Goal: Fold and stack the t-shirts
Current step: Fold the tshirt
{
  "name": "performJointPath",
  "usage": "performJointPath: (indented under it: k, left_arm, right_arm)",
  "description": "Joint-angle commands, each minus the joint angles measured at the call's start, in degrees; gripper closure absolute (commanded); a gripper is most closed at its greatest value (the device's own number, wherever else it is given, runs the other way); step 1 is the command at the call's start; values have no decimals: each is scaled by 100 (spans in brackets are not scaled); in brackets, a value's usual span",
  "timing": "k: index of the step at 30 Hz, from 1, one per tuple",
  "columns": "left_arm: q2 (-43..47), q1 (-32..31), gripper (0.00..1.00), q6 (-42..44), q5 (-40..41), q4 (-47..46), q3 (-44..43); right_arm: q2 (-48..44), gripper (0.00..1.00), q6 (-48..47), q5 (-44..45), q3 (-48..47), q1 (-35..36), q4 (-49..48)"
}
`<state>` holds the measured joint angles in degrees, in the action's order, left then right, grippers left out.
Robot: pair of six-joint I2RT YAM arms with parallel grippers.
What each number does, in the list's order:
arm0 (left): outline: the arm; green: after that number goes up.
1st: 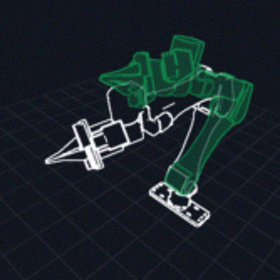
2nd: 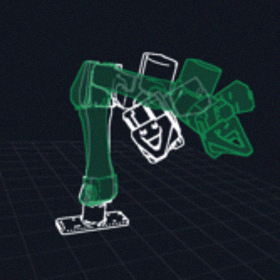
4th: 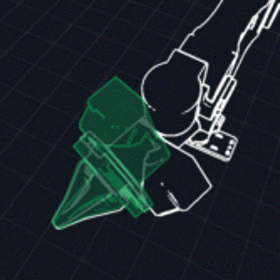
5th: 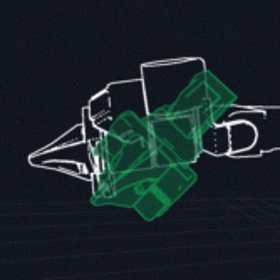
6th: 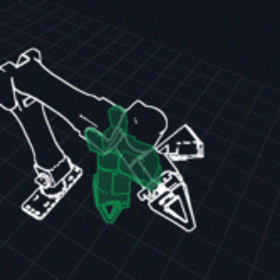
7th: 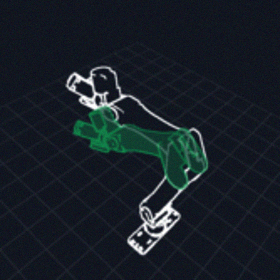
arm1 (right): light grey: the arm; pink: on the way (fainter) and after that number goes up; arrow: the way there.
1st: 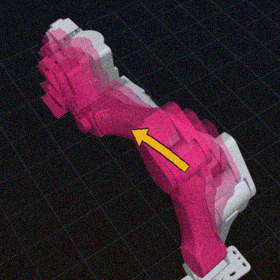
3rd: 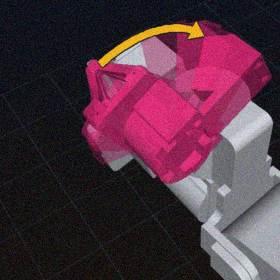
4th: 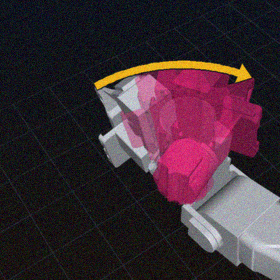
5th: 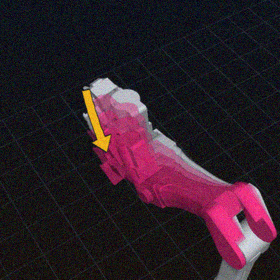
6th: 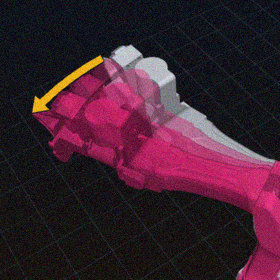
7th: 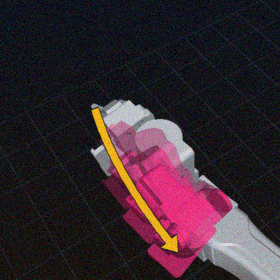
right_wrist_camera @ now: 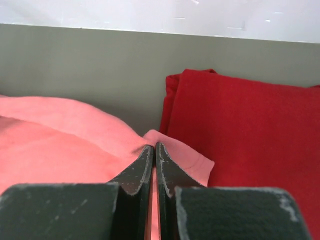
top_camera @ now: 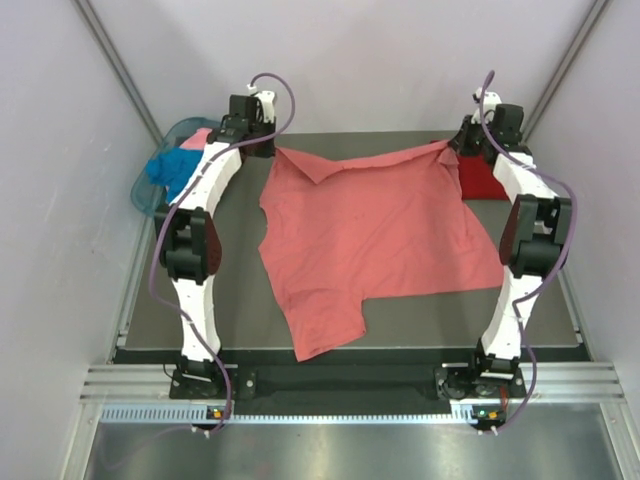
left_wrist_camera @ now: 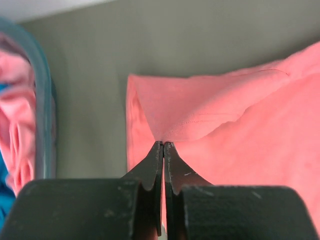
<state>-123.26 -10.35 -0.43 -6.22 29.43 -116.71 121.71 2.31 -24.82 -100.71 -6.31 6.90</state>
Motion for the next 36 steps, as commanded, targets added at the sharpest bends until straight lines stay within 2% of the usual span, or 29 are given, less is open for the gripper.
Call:
performJointPath:
  k: [1,8,11,18,23,25,26,28,29,30,31,33,34,36]
  left_arm:
    - [698,33,100,-247,-107,580,209]
    - [909,24,100,-852,-405,1590,358]
    - [1163,15,100,-1186,-739,1610,972]
    - [2200,-142,100,-1767,-863,899,3282]
    - [2421,-424,100,-2005,-723,853,3997]
    - [2456,-442,94,-2040,-557,871,4217]
    - [2500,-442,84,-2049,-469,889,4304]
    - [2552,-442,78,-2014,-293,1003,4305]
    - [2622,-442,76,-1988,-214,1055,4236]
    - [2658,-433,72,-1979,-83,1099,4165]
    - [2737,-424,70,-1996,206,1178,4086]
    - [2790,-398,65,-2014,559,1144,3919]
    - [2790,-372,64,-2058,1065,1083,3892]
    - [2746,-275,64,-2102,1053,995,3910]
  right_arm:
    - [-674,99,-389,65,226,-81,-145]
    - [-973,99,-424,56,490,-73,593]
    - [-1175,99,-564,152,700,-46,795]
    - [-1308,96,-723,539,850,-11,1692]
    - [-1483,95,-565,530,1229,-11,1727]
    - [-1527,94,-547,539,1273,-11,1780]
    - [-1527,90,-530,548,1264,-11,1850]
    - [-1554,79,-477,662,1185,-11,2017]
    - [-1580,69,-337,750,1167,-2,2096]
    - [-1632,66,-275,837,1141,-2,2305]
    - [-1772,59,100,1012,1158,-2,2394]
    - [-2105,56,540,1520,1411,-2,2623]
    - [-2255,53,995,1654,1579,-2,2650]
    - [-2650,50,1297,1804,2209,-2,2598]
